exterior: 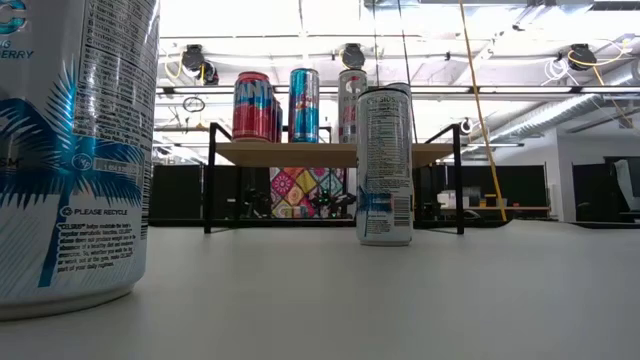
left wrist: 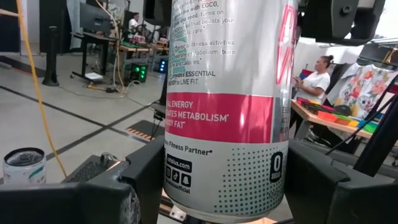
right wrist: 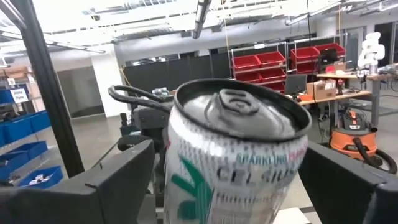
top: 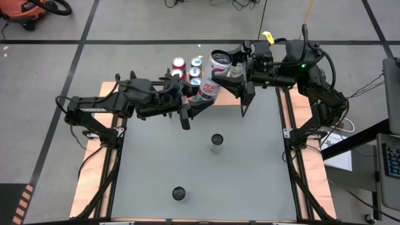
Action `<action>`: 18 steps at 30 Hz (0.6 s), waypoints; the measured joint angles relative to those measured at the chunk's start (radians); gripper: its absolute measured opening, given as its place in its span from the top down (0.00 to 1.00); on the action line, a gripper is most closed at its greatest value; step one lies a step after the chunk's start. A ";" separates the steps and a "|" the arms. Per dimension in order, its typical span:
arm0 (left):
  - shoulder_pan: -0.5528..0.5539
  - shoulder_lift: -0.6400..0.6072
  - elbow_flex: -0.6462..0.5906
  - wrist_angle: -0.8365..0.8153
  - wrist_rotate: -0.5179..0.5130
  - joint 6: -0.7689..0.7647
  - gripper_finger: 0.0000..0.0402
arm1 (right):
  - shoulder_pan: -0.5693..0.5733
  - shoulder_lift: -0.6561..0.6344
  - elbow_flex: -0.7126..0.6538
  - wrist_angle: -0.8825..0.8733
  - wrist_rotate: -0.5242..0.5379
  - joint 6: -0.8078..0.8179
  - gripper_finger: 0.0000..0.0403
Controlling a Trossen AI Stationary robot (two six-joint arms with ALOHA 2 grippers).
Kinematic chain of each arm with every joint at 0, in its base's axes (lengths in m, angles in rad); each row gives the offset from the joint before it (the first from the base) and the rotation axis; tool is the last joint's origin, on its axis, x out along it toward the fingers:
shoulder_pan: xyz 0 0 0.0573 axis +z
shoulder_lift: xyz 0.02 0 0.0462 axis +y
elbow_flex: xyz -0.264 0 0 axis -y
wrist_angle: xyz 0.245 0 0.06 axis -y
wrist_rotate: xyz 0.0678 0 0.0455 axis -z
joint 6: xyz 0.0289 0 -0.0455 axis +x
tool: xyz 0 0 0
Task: Place canned beverage on shelf
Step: Put the white-pink soda can on the shelf aligned with the other white-pink soda cans
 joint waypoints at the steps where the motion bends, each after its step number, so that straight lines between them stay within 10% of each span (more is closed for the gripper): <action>1: 0.000 0.000 0.000 -0.001 0.003 0.000 0.38 | 0.000 0.000 0.000 0.005 -0.001 0.000 0.12; 18: 0.000 0.000 0.000 -0.017 0.007 0.000 0.38 | -0.025 -0.026 0.000 -0.001 -0.079 0.059 0.33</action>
